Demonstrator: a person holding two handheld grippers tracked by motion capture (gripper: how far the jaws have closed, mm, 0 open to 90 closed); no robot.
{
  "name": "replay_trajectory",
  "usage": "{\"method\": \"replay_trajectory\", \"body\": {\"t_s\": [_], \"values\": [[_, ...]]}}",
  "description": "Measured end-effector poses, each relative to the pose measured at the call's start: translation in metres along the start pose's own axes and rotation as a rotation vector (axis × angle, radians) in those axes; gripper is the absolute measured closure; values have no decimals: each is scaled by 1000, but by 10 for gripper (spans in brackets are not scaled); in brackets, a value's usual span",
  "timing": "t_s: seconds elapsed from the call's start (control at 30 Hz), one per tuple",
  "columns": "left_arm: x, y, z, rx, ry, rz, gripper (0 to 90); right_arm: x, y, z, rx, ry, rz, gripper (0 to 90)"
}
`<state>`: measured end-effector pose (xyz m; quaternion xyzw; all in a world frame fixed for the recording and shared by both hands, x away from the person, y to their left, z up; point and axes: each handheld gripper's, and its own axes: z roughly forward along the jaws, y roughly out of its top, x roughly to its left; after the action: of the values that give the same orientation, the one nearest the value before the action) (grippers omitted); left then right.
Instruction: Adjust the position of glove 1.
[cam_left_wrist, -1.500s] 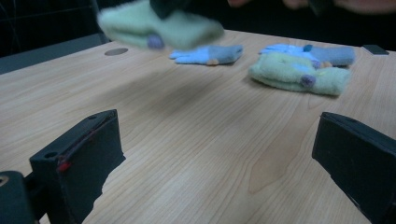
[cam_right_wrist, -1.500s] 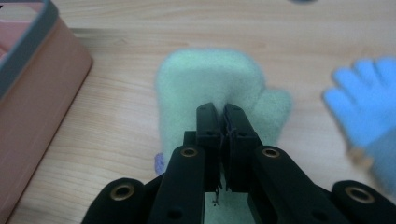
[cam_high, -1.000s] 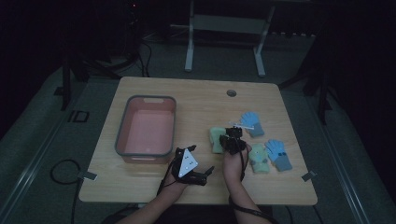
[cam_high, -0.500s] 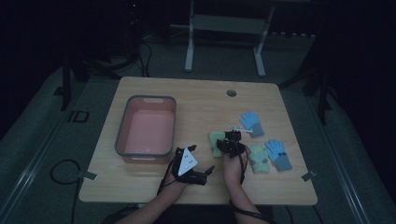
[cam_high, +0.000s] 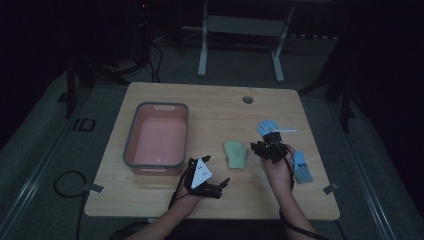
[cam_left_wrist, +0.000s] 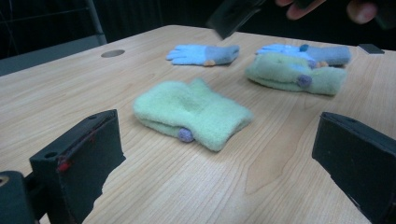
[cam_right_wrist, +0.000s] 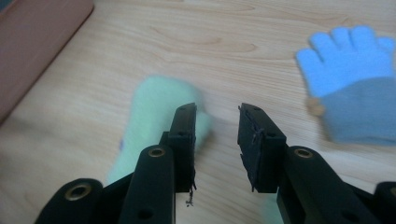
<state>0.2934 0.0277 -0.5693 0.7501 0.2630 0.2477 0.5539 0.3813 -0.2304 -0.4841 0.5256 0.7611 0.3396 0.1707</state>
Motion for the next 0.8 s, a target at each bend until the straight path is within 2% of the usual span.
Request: {"method": "replay_trajectory", "body": {"t_s": [0.03, 0.07, 0.1, 0.23, 0.3, 0.33, 0.43, 0.53, 0.6, 0.67, 0.77, 0.8], "values": [[0, 0, 0, 0, 0, 1, 19, -4, -1, -3, 9, -1, -20, 670], [0, 0, 0, 0, 0, 1, 19, -4, -1, -3, 9, -1, -20, 670], [-1, 0, 0, 1, 1, 0, 19, -14, -6, -8, 24, -8, -47, 675], [-1, 0, 0, 2, 3, 1, 19, -35, -17, -16, 73, -19, -92, 675], [-1, 0, 0, 2, 4, 2, 19, -35, -17, -16, 73, -19, -92, 675], [-1, 0, 0, 2, 5, 5, 19, -50, -27, -20, 102, -20, -115, 663], [-1, 0, 0, 3, 5, 4, 19, -60, -38, -23, 110, -4, -126, 651], [-1, 0, 0, 3, 6, 6, 19, -63, -42, -23, 115, -6, -128, 652], [-1, 0, 0, 4, 7, 5, 19, -69, -53, -20, 136, 6, -121, 651], [-1, 0, 0, 4, 8, 7, 20, -69, -58, -16, 147, 16, -124, 642], [-2, 0, 0, 6, 10, 9, 19, -67, -66, -9, 165, 5, -131, 628], [-2, 0, 0, 6, 10, 10, 20, -66, -68, -8, 156, 1, -138, 625]]}}
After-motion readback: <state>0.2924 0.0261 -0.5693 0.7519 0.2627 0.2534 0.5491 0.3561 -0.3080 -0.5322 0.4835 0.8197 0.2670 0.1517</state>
